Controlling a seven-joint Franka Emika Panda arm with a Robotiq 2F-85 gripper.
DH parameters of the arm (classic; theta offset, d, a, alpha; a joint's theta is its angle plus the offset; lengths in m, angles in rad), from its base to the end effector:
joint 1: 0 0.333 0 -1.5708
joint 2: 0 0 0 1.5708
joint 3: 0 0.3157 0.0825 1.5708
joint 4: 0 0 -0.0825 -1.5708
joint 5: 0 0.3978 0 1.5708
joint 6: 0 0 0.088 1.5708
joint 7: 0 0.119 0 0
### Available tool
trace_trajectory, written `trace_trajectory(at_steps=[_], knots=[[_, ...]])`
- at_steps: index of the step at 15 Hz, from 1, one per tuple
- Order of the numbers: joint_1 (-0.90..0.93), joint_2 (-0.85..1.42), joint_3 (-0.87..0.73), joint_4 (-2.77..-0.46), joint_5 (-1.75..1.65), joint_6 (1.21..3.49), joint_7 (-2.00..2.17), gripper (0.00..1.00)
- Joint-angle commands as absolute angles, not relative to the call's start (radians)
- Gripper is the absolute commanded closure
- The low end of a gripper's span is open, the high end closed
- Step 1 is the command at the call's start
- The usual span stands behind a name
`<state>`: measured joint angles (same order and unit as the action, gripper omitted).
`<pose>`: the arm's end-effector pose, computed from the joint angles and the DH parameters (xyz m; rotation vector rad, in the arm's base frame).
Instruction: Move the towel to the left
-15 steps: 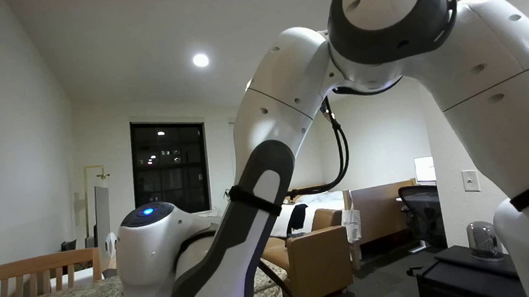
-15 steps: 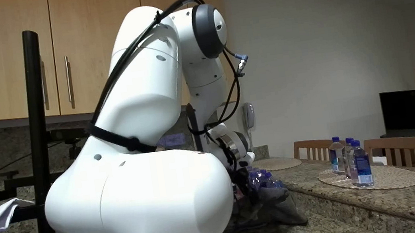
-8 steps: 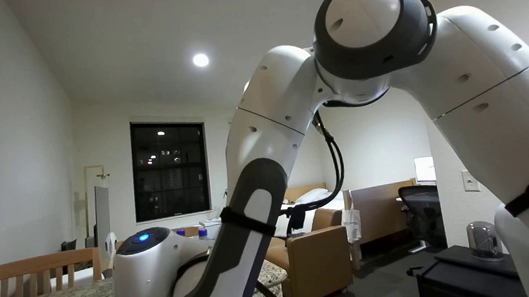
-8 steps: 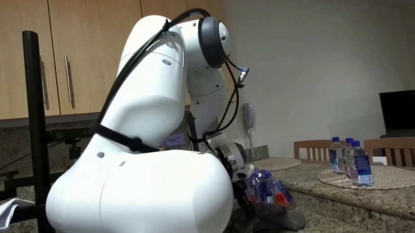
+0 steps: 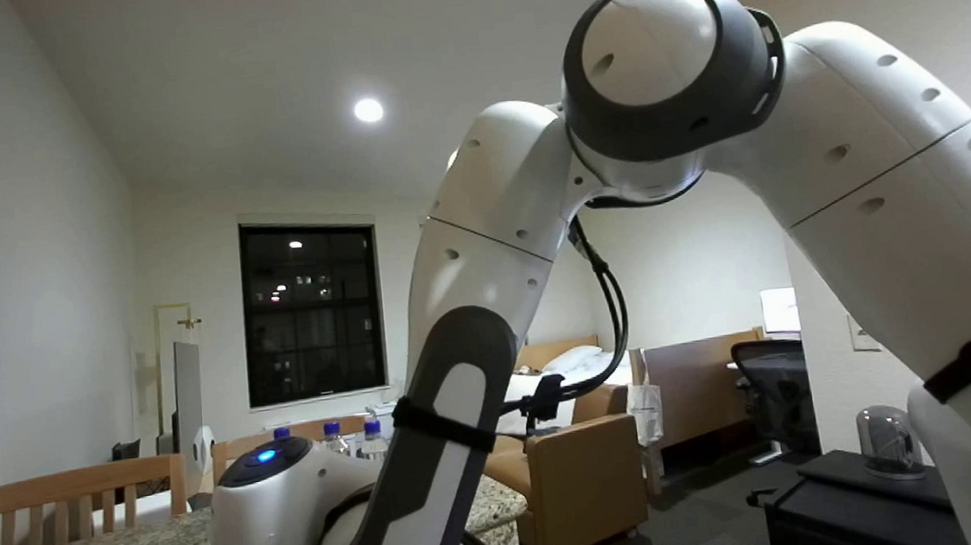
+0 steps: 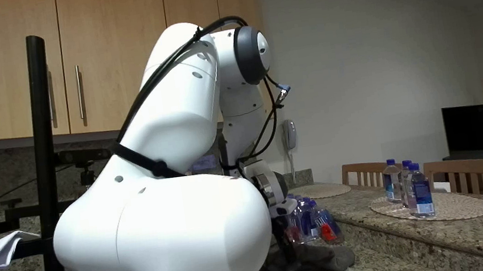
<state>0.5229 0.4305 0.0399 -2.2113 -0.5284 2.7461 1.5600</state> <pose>0.4684 0.3175 0.1648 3.0029 -0.8039 0.3670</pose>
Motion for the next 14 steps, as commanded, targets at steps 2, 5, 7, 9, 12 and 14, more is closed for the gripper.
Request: trace_trajectory(at_steps=[2,5,7,9,12,14], knots=[[0.496,0.439,0.067,-2.214,-0.428,2.732,1.475,0.87],[0.481,0.444,0.086,-2.213,-0.362,2.712,1.411,0.71],[0.464,0.446,0.106,-2.212,-0.306,2.699,1.36,0.49],[0.458,0.444,0.112,-2.209,-0.266,2.68,1.329,0.37],[0.453,0.44,0.116,-2.207,-0.227,2.663,1.294,0.17],[0.453,0.438,0.114,-2.206,-0.213,2.655,1.28,0.05]])
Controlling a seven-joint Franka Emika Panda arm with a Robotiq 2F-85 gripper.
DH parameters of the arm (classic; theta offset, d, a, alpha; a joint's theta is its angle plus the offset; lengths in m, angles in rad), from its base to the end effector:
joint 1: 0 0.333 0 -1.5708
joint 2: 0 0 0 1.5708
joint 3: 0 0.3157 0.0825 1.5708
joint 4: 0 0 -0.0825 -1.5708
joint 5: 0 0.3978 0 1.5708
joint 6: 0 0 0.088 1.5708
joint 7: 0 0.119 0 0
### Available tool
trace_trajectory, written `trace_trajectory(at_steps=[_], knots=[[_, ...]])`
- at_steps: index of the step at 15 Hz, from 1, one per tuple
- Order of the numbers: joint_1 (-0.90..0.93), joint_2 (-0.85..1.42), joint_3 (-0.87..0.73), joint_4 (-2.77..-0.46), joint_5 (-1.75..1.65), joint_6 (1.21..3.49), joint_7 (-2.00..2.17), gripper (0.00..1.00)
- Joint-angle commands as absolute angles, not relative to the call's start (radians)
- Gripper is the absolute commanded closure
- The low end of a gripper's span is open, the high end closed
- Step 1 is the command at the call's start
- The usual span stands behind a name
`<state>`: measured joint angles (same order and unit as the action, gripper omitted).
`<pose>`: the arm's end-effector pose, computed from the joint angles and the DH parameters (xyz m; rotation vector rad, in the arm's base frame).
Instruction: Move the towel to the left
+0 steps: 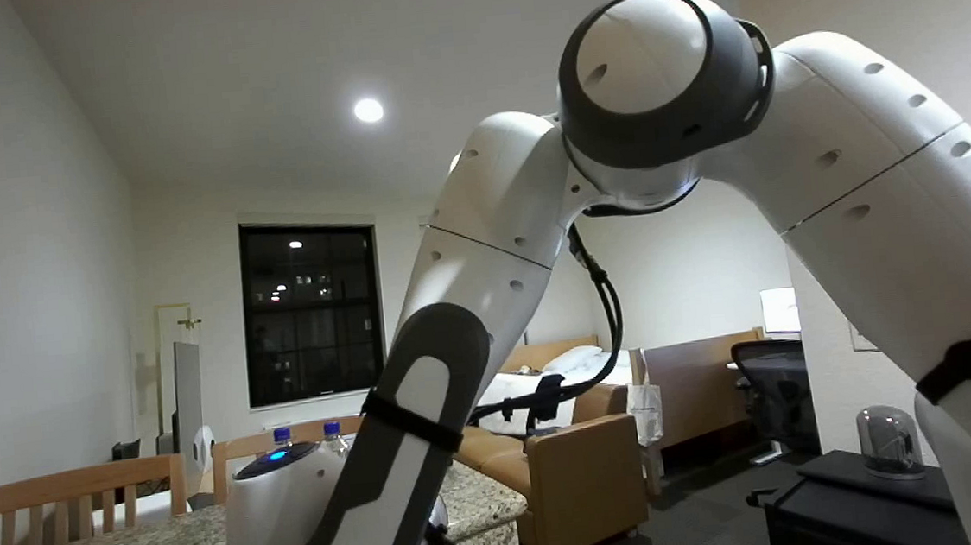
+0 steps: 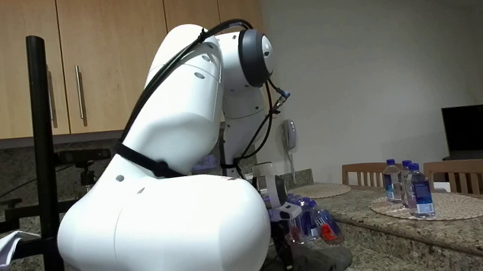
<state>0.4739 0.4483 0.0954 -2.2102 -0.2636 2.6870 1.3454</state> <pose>0.4667 0.3096 0.1524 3.0043 -0.8493 0.1309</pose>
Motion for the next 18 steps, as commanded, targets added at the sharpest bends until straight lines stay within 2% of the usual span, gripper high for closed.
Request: trace_trajectory(at_steps=[1,18], knots=[[0.453,0.437,0.113,-2.205,-0.208,2.651,1.276,0.02],[0.407,0.363,0.168,-2.173,-0.098,2.541,1.043,0.0]])
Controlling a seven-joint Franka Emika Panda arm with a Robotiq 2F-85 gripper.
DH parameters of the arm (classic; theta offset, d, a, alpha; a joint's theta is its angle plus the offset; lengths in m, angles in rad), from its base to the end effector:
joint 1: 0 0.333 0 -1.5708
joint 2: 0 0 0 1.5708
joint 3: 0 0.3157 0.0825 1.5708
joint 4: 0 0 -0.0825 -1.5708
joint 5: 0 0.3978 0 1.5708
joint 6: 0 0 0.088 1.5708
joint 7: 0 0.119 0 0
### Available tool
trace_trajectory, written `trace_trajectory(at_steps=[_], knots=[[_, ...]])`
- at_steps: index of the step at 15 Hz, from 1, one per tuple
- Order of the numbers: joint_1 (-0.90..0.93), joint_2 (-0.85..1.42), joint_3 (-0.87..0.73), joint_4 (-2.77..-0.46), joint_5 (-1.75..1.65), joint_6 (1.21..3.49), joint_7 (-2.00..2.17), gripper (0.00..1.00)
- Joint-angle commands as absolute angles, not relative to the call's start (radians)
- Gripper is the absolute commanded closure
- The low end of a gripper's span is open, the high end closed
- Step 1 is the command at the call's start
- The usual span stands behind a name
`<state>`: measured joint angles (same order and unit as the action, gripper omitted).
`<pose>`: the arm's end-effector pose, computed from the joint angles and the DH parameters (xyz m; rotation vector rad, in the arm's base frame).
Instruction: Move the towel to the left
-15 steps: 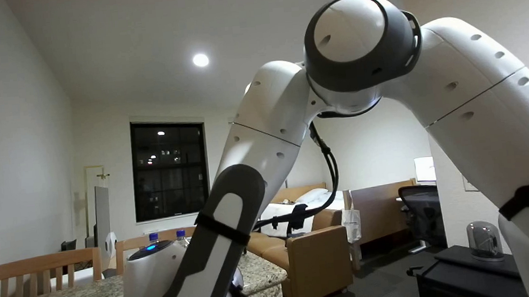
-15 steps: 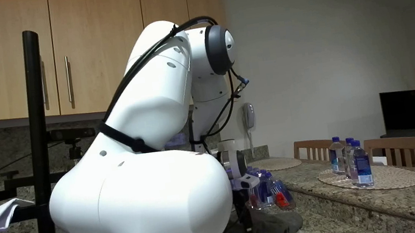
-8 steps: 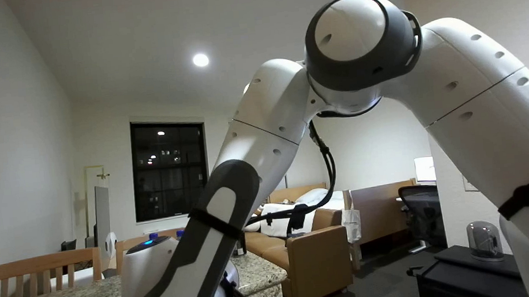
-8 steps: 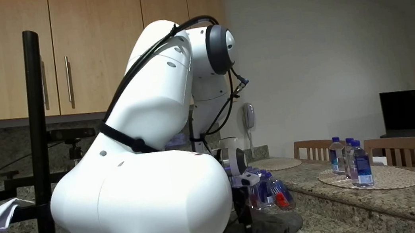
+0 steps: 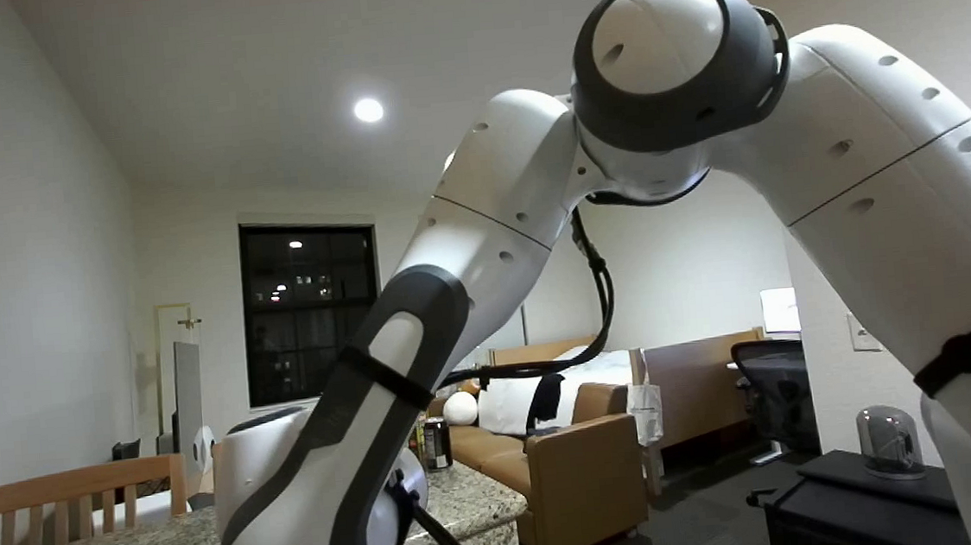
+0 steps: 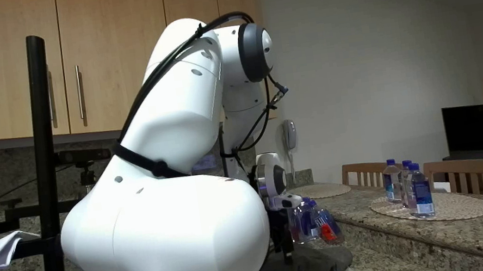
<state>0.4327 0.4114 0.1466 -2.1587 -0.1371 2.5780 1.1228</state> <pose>0.4802 0.3180 0.1837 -3.0645 0.6861 -0.0341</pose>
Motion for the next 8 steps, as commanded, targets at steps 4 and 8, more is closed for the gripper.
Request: trace_trajectory(at_steps=[4,8], knots=[[0.401,0.32,0.171,-2.179,-0.095,2.534,0.987,0.0],[0.381,0.275,0.175,-2.182,-0.085,2.509,0.916,0.0]])
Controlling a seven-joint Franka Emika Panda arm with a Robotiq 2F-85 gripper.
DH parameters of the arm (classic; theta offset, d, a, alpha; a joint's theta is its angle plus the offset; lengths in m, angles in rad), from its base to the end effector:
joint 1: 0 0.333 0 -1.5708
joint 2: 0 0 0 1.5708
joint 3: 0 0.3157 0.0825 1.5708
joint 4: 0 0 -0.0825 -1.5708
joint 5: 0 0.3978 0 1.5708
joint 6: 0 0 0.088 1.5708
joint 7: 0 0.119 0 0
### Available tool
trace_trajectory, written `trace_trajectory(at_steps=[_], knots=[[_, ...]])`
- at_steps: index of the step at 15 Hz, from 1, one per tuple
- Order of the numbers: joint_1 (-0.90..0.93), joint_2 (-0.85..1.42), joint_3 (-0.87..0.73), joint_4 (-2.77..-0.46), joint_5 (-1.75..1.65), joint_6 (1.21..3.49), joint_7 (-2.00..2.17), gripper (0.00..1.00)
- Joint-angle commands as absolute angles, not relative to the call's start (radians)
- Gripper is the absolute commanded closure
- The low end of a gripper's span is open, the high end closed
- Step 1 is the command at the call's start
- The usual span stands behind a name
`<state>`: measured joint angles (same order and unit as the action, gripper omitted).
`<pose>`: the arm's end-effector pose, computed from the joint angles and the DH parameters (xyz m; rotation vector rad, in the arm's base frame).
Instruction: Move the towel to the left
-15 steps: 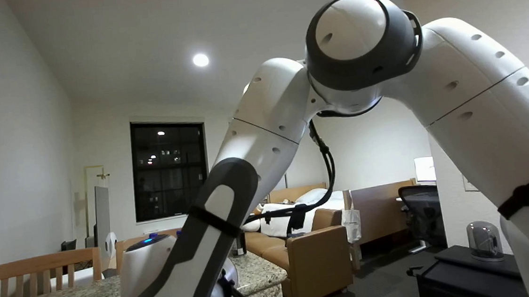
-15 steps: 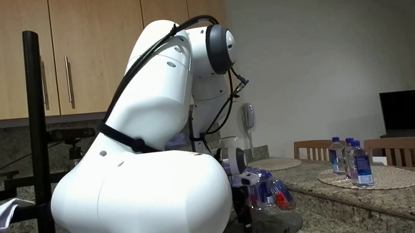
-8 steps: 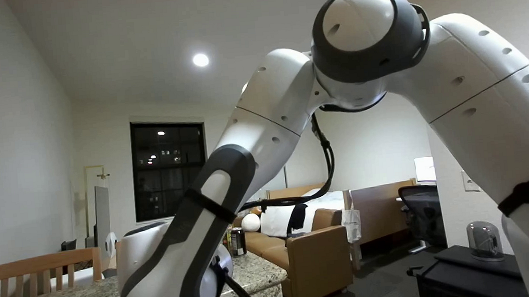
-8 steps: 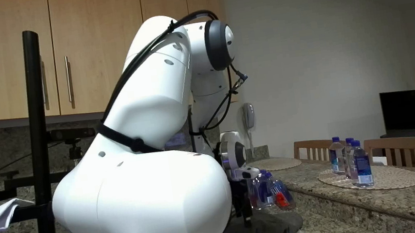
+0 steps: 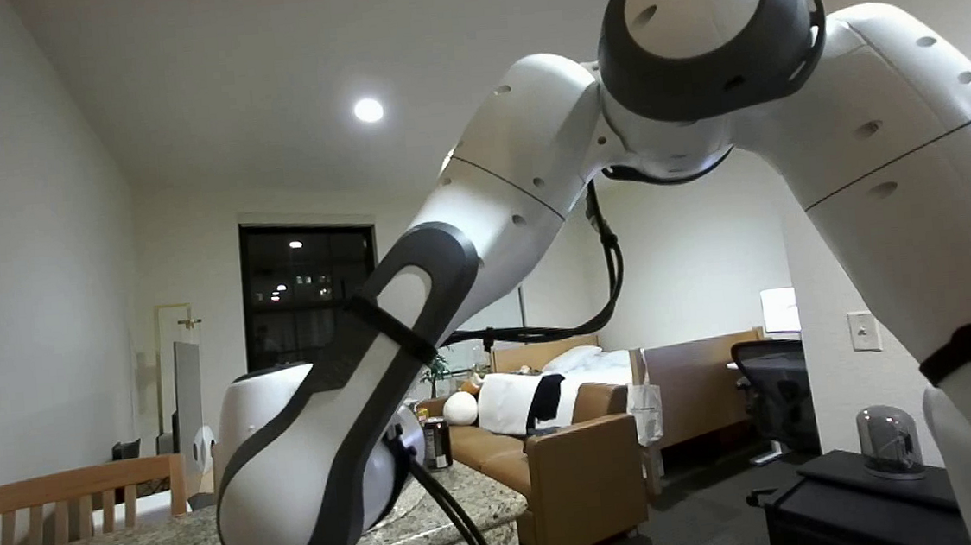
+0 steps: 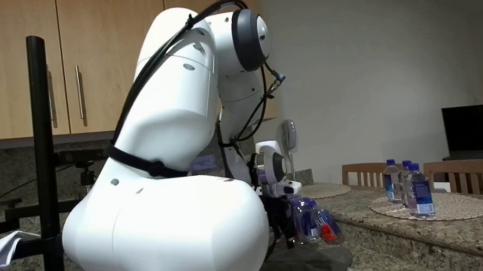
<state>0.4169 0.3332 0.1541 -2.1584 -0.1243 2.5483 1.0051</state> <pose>0.4895 0.3160 0.2261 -3.0661 0.5311 -0.0938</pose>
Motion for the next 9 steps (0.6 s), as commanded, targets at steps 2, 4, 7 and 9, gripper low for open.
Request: trace_trajectory(at_steps=[2,4,7,9], knots=[[0.369,0.256,0.173,-2.183,-0.085,2.497,0.886,0.0],[0.355,0.239,0.17,-2.184,-0.084,2.485,0.859,0.0],[0.335,0.213,0.166,-2.187,-0.085,2.477,0.831,0.0],[0.326,0.2,0.158,-2.187,-0.093,2.471,0.833,0.0]])
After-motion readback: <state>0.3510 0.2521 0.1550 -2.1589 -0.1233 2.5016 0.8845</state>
